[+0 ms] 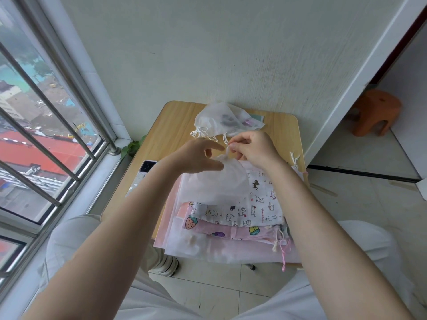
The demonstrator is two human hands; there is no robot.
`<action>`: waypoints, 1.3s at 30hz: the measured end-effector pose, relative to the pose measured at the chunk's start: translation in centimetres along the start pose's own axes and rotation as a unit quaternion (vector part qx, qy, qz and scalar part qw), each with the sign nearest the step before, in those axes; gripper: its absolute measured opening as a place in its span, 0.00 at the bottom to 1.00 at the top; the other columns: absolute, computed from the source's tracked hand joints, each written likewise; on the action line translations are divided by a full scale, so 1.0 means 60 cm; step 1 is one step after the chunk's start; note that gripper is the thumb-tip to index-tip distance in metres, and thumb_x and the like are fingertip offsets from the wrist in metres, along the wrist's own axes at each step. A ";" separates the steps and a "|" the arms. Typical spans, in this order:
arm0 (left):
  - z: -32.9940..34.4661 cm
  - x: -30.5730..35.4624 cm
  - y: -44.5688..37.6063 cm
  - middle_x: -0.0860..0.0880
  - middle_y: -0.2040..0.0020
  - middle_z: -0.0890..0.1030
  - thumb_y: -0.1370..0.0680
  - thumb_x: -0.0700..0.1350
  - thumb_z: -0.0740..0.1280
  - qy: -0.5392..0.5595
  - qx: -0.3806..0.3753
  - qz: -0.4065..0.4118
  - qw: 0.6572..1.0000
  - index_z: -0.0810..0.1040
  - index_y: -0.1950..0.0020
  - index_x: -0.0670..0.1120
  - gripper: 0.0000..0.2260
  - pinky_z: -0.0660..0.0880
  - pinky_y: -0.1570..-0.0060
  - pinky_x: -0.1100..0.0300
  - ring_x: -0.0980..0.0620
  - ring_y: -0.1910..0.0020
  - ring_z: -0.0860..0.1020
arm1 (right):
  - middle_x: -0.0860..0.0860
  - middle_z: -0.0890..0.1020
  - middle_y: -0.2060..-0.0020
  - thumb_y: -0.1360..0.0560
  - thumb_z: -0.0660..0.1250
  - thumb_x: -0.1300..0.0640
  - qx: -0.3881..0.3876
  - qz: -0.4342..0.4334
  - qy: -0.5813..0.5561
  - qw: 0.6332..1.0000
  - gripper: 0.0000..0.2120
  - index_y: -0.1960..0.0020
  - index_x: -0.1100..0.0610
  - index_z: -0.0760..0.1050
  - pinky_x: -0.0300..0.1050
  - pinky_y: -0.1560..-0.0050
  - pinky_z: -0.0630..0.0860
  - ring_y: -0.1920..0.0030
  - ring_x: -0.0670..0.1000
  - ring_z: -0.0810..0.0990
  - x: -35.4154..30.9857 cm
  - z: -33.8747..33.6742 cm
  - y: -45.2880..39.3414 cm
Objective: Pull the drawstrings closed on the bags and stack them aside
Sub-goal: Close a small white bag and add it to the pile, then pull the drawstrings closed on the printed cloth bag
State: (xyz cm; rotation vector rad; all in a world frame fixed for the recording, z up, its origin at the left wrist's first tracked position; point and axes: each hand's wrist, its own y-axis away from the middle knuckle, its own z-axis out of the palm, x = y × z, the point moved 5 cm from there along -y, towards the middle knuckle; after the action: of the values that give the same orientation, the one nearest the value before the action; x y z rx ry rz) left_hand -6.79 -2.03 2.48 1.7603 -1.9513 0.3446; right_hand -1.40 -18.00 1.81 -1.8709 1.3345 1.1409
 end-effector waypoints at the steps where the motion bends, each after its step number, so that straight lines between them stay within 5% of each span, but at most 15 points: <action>1: 0.001 0.004 -0.007 0.52 0.51 0.76 0.27 0.54 0.73 -0.025 -0.017 0.002 1.000 0.78 0.36 0.51 0.20 0.69 0.51 0.62 0.53 0.52 0.74 | 0.49 0.83 0.64 0.26 0.72 0.61 -0.003 -0.005 0.000 1.000 0.03 0.53 0.55 0.83 0.34 0.63 0.73 0.67 0.44 0.79 -0.006 -0.001 -0.003; 4: -0.007 -0.001 -0.035 0.54 0.57 0.75 0.27 0.51 0.73 -0.034 0.004 -0.030 0.999 0.81 0.41 0.48 0.16 0.67 0.60 0.64 0.54 0.56 0.74 | 0.42 0.78 0.61 0.27 0.73 0.51 -0.012 0.005 0.030 0.999 0.09 0.49 0.53 0.81 0.39 0.56 0.71 0.60 0.41 0.75 -0.019 -0.011 -0.021; 6: -0.014 -0.008 -0.049 0.54 0.58 0.74 0.27 0.51 0.73 -0.022 0.038 -0.048 0.998 0.81 0.41 0.47 0.16 0.66 0.63 0.64 0.53 0.56 0.73 | 0.43 0.76 0.57 0.29 0.73 0.41 -0.081 0.057 0.084 0.991 0.20 0.44 0.53 0.76 0.39 0.60 0.69 0.59 0.43 0.74 -0.013 -0.014 -0.026; 10: -0.015 -0.023 -0.069 0.53 0.54 0.74 0.26 0.50 0.72 0.002 0.073 -0.082 0.994 0.80 0.40 0.47 0.16 0.66 0.62 0.64 0.53 0.55 0.73 | 0.52 0.73 0.69 0.26 0.72 0.52 -0.234 0.160 0.152 0.947 0.11 0.49 0.56 0.76 0.37 0.76 0.62 0.77 0.47 0.66 0.033 -0.005 -0.029; 14: -0.021 -0.025 -0.096 0.50 0.54 0.76 0.24 0.50 0.71 0.049 0.070 -0.113 0.990 0.79 0.41 0.46 0.14 0.71 0.61 0.62 0.52 0.59 0.75 | 0.57 0.80 0.67 0.23 0.69 0.56 -0.171 0.188 0.155 0.955 0.11 0.53 0.65 0.75 0.41 0.74 0.70 0.75 0.50 0.75 0.028 -0.032 -0.081; 17: -0.041 -0.026 -0.121 0.46 0.65 0.78 0.23 0.46 0.69 0.221 0.123 -0.164 0.953 0.76 0.46 0.43 0.09 0.74 0.74 0.64 0.53 0.72 0.75 | 0.59 0.85 0.58 0.24 0.65 0.59 -0.039 0.132 0.141 0.980 0.05 0.54 0.61 0.74 0.46 0.67 0.77 0.67 0.56 0.81 -0.027 -0.060 -0.139; 19: -0.047 -0.037 -0.136 0.44 0.66 0.78 0.22 0.42 0.68 0.353 0.168 -0.214 0.895 0.75 0.43 0.37 0.11 0.77 0.75 0.63 0.52 0.75 0.77 | 0.53 0.81 0.52 0.24 0.63 0.59 0.022 0.045 0.184 0.982 0.15 0.38 0.55 0.72 0.47 0.58 0.78 0.58 0.55 0.80 -0.076 -0.067 -0.165; 22: -0.023 -0.054 -0.157 0.41 0.60 0.81 0.22 0.42 0.69 0.453 0.128 -0.271 0.840 0.70 0.36 0.32 0.20 0.80 0.73 0.59 0.50 0.74 0.81 | 0.50 0.72 0.49 0.22 0.63 0.59 -0.009 -0.019 0.215 0.976 0.31 0.23 0.48 0.55 0.49 0.48 0.75 0.53 0.54 0.76 -0.109 -0.048 -0.177; 26: 0.019 -0.078 -0.159 0.43 0.58 0.83 0.23 0.48 0.70 0.323 0.044 -0.297 0.898 0.76 0.43 0.34 0.18 0.82 0.65 0.56 0.48 0.68 0.83 | 0.54 0.81 0.44 0.22 0.63 0.57 -0.048 0.018 0.262 0.964 0.14 0.37 0.57 0.76 0.45 0.49 0.74 0.46 0.55 0.79 -0.050 -0.026 -0.174; 28: 0.038 -0.075 -0.155 0.47 0.57 0.83 0.24 0.48 0.70 0.160 0.026 -0.231 0.959 0.81 0.50 0.39 0.12 0.82 0.57 0.56 0.49 0.62 0.82 | 0.54 0.84 0.49 0.21 0.63 0.56 -0.119 0.065 0.298 0.945 0.11 0.45 0.61 0.80 0.47 0.52 0.76 0.51 0.56 0.82 -0.003 -0.006 -0.157; 30: 0.072 -0.061 -0.142 0.52 0.54 0.81 0.27 0.47 0.74 0.039 -0.021 -0.157 0.987 0.83 0.51 0.46 0.08 0.78 0.54 0.60 0.53 0.57 0.79 | 0.49 0.83 0.50 0.21 0.63 0.57 -0.195 0.109 0.345 0.912 0.11 0.45 0.62 0.80 0.47 0.51 0.78 0.55 0.55 0.82 0.043 0.015 -0.133; 33: 0.132 -0.058 -0.125 0.54 0.53 0.76 0.32 0.49 0.77 -0.074 -0.059 -0.103 0.990 0.82 0.48 0.52 0.14 0.71 0.53 0.60 0.53 0.51 0.74 | 0.54 0.84 0.50 0.25 0.68 0.56 -0.218 0.135 0.407 0.877 0.09 0.47 0.60 0.81 0.45 0.50 0.79 0.55 0.53 0.80 0.100 0.036 -0.108; 39: 0.147 -0.061 -0.112 0.51 0.43 0.76 0.26 0.47 0.72 -0.125 0.016 -0.110 0.986 0.77 0.40 0.51 0.15 0.67 0.42 0.56 0.49 0.37 0.70 | 0.52 0.77 0.43 0.25 0.63 0.64 -0.151 0.113 0.515 0.836 0.07 0.48 0.56 0.74 0.55 0.35 0.63 0.38 0.56 0.70 0.133 0.019 -0.074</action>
State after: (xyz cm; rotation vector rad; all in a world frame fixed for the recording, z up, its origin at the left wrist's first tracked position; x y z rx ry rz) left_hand -1.62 -4.18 -7.78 2.1029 -1.8954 0.0817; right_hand 3.55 -19.16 -5.87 -2.8013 2.0482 0.3678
